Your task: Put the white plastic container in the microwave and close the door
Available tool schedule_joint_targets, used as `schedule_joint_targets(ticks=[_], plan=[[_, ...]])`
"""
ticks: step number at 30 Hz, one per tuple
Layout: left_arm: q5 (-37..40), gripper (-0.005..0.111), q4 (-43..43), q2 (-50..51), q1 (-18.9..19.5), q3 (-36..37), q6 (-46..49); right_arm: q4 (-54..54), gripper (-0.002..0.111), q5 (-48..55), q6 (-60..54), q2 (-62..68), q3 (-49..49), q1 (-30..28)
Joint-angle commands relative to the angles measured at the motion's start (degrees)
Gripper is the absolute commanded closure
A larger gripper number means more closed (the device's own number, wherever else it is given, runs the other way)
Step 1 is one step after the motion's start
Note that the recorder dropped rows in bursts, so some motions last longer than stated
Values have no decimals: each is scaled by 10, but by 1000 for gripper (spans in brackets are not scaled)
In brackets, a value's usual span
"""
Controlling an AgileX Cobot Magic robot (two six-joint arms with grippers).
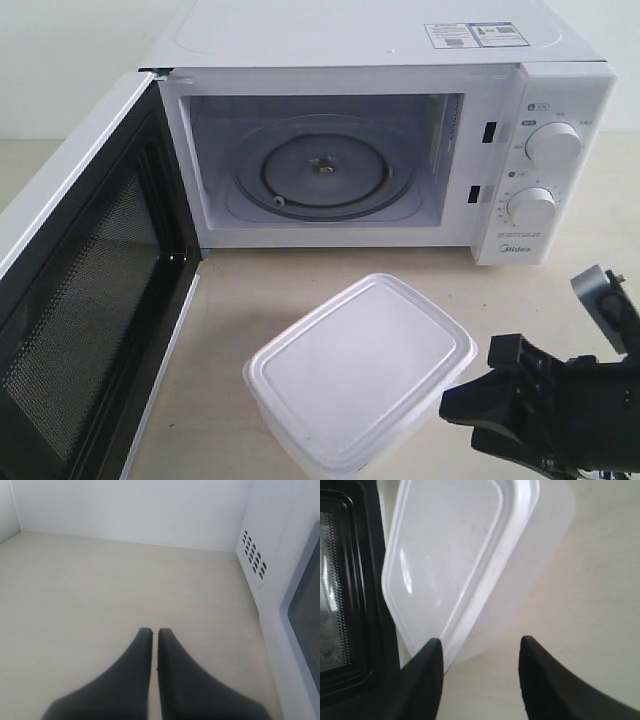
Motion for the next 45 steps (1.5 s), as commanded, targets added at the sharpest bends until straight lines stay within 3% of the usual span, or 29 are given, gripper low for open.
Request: schedule_joint_targets(ticks=[1, 5, 12, 13, 16, 17, 35, 36, 38, 39, 40, 45], plan=[[-1, 102, 0, -1, 0, 2, 1, 1, 66, -20, 5, 47, -41, 56], [-1, 102, 0, -1, 0, 2, 1, 1, 66, -62, 27, 82, -88, 102], [-1, 102, 0, -1, 0, 2, 1, 1, 67, -67, 20, 126, -124, 102], [-1, 102, 0, -1, 0, 2, 1, 1, 71, -70, 20, 126, -125, 102], [-1, 102, 0, -1, 0, 2, 1, 1, 104, -88, -8, 126, -125, 102], [-1, 102, 0, -1, 0, 2, 1, 1, 108, -91, -8, 126, -125, 102], [-1, 102, 0, -1, 0, 2, 1, -6, 107, -111, -125, 126, -125, 102], [-1, 102, 0, -1, 0, 2, 1, -15, 103, -111, -125, 126, -125, 102], [-1, 102, 0, -1, 0, 2, 1, -15, 82, -111, -126, 126, -125, 102], [-1, 102, 0, -1, 0, 2, 1, -15, 66, -109, -126, 126, -125, 102], [-1, 102, 0, -1, 0, 2, 1, -15, 60, -109, -125, 126, -125, 102], [-1, 102, 0, -1, 0, 2, 1, -6, 61, -91, -121, 129, -125, 102]])
